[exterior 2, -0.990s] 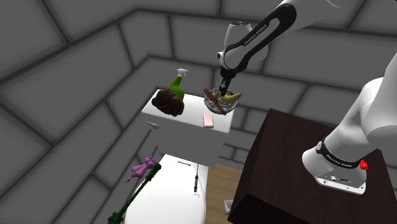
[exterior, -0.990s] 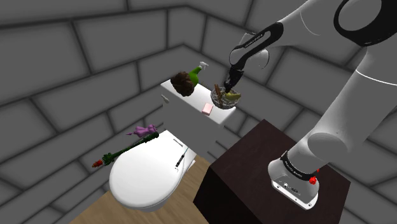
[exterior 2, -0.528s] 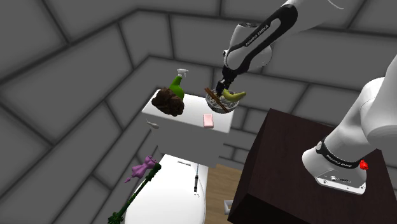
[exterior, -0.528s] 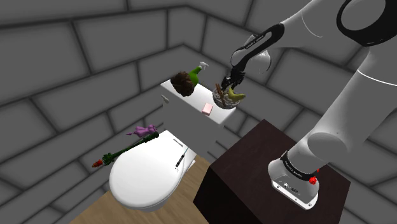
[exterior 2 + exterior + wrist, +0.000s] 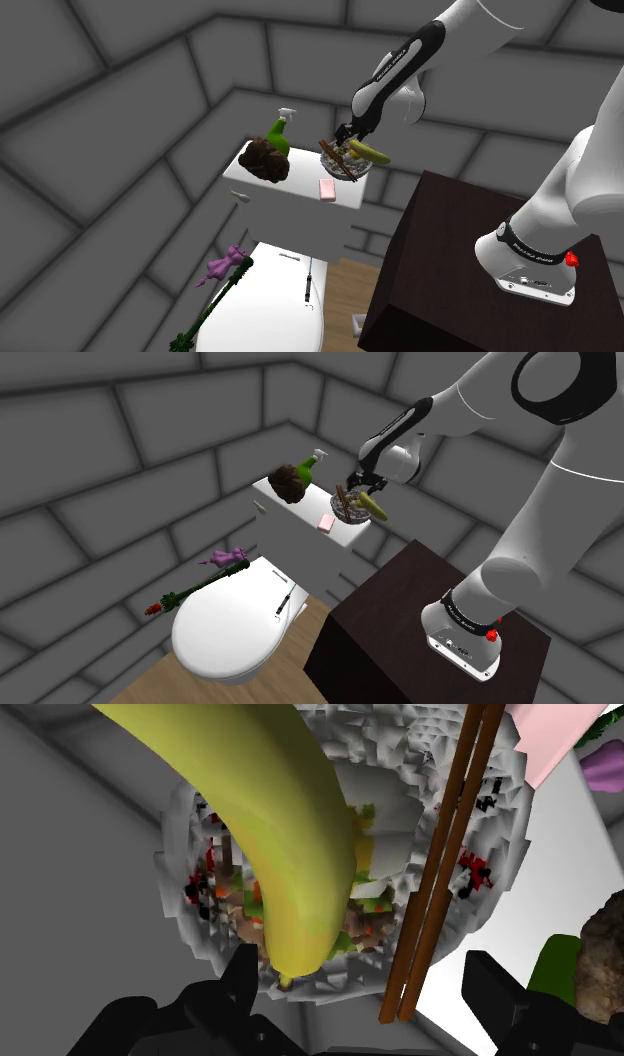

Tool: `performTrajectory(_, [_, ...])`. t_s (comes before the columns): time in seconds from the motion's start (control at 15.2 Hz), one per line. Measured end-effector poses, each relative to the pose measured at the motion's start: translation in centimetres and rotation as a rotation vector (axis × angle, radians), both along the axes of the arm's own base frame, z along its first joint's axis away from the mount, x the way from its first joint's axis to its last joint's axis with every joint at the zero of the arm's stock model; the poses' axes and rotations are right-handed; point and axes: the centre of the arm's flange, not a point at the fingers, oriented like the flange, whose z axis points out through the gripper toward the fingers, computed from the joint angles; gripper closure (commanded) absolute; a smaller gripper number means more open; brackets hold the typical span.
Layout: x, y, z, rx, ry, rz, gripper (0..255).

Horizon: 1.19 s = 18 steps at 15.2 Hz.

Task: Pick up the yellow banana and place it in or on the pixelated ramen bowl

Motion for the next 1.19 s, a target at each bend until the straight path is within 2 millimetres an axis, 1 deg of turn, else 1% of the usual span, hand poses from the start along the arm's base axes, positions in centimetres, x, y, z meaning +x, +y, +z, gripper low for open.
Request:
performTrajectory(0.13, [0.23, -0.09, -0.64, 0.000, 0.000, -0.002, 0])
performTrajectory(0.53, [0.26, -0.08, -0.83, 0.000, -0.001, -0.002, 0])
performTrajectory(0.59, [0.26, -0.08, -0.83, 0.000, -0.001, -0.002, 255])
performTrajectory(1.19, [0.28, -0.08, -0.80, 0.000, -0.002, -0.002, 255])
